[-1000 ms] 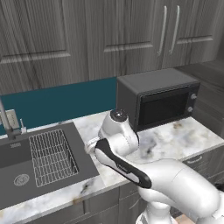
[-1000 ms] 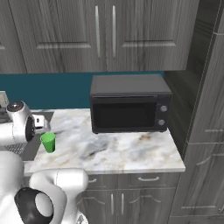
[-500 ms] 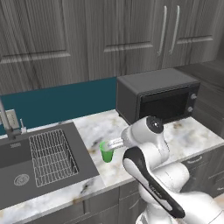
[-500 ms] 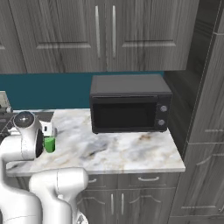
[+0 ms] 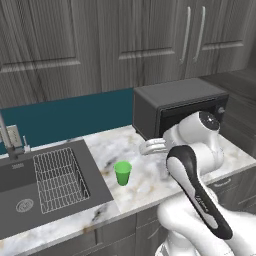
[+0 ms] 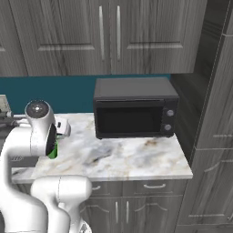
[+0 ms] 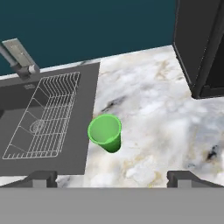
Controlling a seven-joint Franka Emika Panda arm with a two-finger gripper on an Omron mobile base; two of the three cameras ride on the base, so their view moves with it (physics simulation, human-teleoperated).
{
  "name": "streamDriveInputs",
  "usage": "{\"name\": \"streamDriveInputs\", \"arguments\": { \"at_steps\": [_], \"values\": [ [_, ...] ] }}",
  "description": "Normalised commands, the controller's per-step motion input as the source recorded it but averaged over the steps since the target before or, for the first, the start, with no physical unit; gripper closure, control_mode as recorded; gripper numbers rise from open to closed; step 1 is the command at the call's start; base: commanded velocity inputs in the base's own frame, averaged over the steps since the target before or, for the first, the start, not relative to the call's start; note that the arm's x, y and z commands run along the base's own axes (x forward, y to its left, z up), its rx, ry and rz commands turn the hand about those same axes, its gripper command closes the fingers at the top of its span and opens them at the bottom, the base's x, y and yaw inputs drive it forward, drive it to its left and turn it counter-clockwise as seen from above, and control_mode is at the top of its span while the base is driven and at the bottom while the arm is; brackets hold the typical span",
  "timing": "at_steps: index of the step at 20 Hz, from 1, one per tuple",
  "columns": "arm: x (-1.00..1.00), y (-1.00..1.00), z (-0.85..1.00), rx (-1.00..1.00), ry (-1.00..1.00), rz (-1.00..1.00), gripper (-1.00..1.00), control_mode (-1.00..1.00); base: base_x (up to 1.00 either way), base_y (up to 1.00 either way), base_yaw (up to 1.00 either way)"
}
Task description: Pick the cup and bowl from the counter and place them on the counter next to the sink.
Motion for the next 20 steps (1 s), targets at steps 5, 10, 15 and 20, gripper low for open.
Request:
{"name": "streamDriveInputs", "arguments": {
  "at_steps": [5, 10, 15, 20],
  "values": [
    [-0.38, -0.6, 0.27, 0.01, 0.02, -0.05, -1.0, -1.0, 0.0, 0.0, 0.0],
    [-0.24, -0.56, 0.23, -0.08, 0.11, -0.05, -1.0, -1.0, 0.0, 0.0, 0.0],
    [-0.14, -0.35, 0.17, -0.17, 0.14, -0.05, -1.0, -1.0, 0.0, 0.0, 0.0],
    [-0.15, -0.08, 0.12, -0.25, 0.14, -0.03, -1.0, -1.0, 0.0, 0.0, 0.0]
  ]
}}
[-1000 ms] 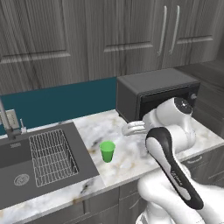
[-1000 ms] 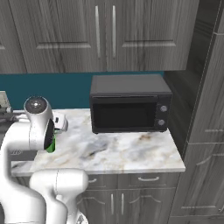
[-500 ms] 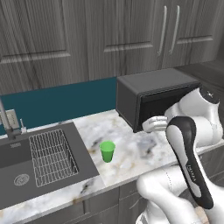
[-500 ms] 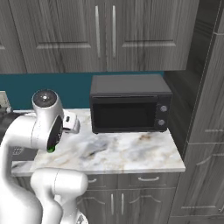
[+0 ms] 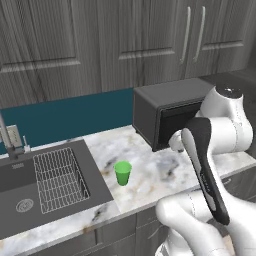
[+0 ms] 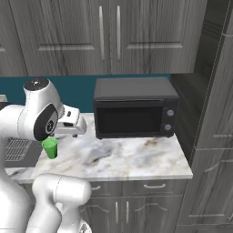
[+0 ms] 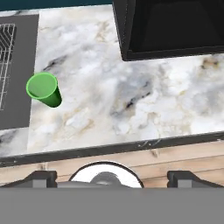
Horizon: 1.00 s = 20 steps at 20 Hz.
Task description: Pick the cup and bowl from the counter and place them on the counter next to the sink.
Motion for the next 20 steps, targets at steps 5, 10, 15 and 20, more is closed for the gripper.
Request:
{"name": "streamDriveInputs", "arguments": {
  "at_steps": [5, 10, 15, 20],
  "values": [
    [-0.6, -0.1, 0.0, -0.11, 0.03, 0.0, -1.0, -1.0, 0.0, 0.0, 0.0],
    [-0.84, -0.09, 0.0, 0.02, 0.0, 0.01, -1.0, -1.0, 0.0, 0.0, 0.0],
    [-0.18, 0.0, 0.0, 0.02, 0.0, 0.01, -1.0, -1.0, 0.0, 0.0, 0.0],
    [0.0, 0.0, -0.02, 0.0, 0.05, 0.0, -1.0, -1.0, 0.0, 0.0, 0.0]
  ]
}}
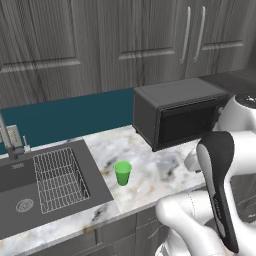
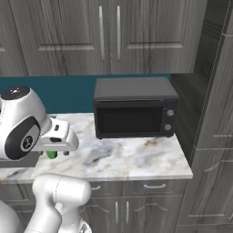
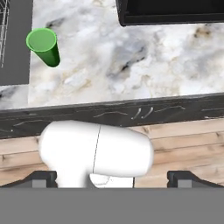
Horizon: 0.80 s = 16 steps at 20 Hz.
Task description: Pick the cup and bowl from the counter and place them on the counter next to the sink.
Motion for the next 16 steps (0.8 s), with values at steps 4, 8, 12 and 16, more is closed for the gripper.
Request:
{"name": "streamDriveInputs", "arguments": {
  "at_steps": [4, 8, 12, 16],
  "values": [
    [0.0, 0.0, -0.04, 0.0, 0.04, 0.0, -1.0, 1.0, 0.0, 0.0, 0.0],
    [0.0, 0.0, 0.0, 0.0, 0.0, 0.0, -1.0, 1.0, -0.53, 0.0, 0.0],
    [0.0, 0.0, 0.0, 0.0, 0.0, 0.0, -1.0, 1.0, -1.0, 0.03, 0.0],
    [0.0, 0.0, 0.0, 0.0, 0.0, 0.0, -1.0, 1.0, -0.35, 0.08, 0.07]
  ]
}}
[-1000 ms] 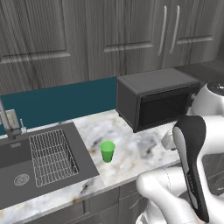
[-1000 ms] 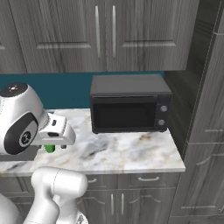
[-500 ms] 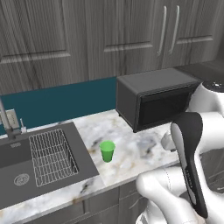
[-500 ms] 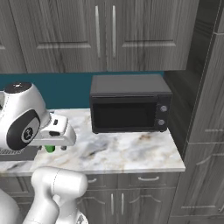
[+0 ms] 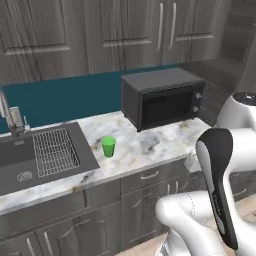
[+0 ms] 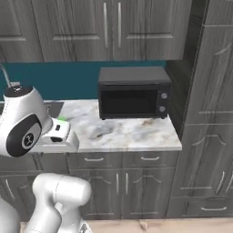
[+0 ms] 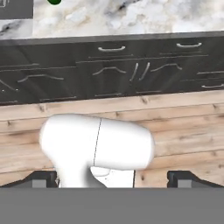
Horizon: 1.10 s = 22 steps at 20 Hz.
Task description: Pick the cup and bowl from the counter and place them on the counter next to the sink.
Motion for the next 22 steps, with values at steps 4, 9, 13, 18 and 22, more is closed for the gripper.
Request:
{"name": "streamDriveInputs", "arguments": {
  "at_steps": [4, 9, 13, 18, 22],
  "values": [
    [0.0, 0.0, 0.0, 0.0, 0.0, 0.0, -1.0, 1.0, -0.12, 0.76, 0.55],
    [0.0, 0.0, 0.0, 0.0, 0.0, 0.0, -1.0, 1.0, 0.0, 0.59, 0.89],
    [0.0, 0.0, 0.0, 0.0, 0.0, 0.0, -1.0, 1.0, 0.0, 0.26, 0.9],
    [0.0, 0.0, 0.0, 0.0, 0.0, 0.0, -1.0, 1.0, 0.0, 0.18, 0.86],
    [0.0, 0.0, 0.0, 0.0, 0.0, 0.0, -1.0, 1.0, 0.0, 0.18, 0.9]
  ]
}}
